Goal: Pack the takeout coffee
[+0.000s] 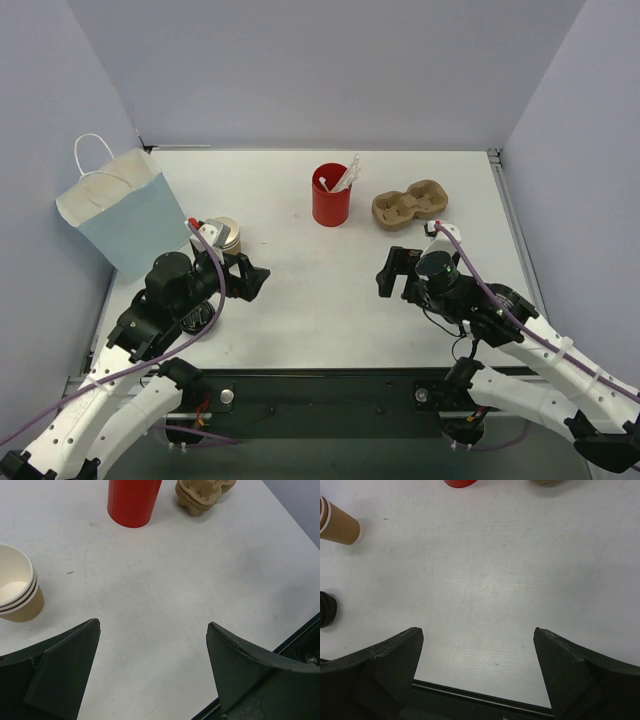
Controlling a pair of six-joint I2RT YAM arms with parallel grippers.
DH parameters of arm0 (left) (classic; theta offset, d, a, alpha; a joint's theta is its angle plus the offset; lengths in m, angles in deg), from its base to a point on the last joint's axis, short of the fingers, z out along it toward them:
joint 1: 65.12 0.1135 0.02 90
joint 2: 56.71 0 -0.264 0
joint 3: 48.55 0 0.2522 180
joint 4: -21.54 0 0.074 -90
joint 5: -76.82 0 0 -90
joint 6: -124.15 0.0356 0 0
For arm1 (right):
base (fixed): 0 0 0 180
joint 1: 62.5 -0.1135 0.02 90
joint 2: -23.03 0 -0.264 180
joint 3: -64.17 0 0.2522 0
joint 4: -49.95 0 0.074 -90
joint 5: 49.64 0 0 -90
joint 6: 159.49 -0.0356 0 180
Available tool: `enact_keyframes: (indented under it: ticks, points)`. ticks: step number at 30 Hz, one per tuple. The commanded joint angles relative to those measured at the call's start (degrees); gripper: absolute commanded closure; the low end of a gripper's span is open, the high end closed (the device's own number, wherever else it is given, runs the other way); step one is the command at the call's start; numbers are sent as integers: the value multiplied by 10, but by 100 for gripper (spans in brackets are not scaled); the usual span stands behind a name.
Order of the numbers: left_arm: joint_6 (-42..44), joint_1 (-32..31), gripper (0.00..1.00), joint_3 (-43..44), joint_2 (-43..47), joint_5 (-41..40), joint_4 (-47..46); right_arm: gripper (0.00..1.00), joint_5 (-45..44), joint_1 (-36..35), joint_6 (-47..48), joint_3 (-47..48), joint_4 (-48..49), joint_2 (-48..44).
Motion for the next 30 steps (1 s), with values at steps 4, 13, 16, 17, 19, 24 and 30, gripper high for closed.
enact_keyframes:
  ticks: [4,13,16,17,19,24,30]
  points:
    - [0,-9,3,25,5,-29,-4,0,-19,2,-5,-5,7,-40]
    - [8,-9,3,121,-80,-195,56,8,35,1,13,-36,-1,-98]
    - [24,-7,3,193,-176,-305,103,19,51,-1,9,-43,0,-113]
    - [27,-2,5,216,-202,-316,117,20,54,-1,9,-43,0,-115]
    - [39,3,10,267,-278,-327,154,22,60,-1,12,-43,-1,-117]
    - [48,31,33,306,-380,-310,166,25,72,-2,13,-50,0,-115]
    - [57,65,45,285,-423,-249,126,32,76,-2,20,-64,2,-114]
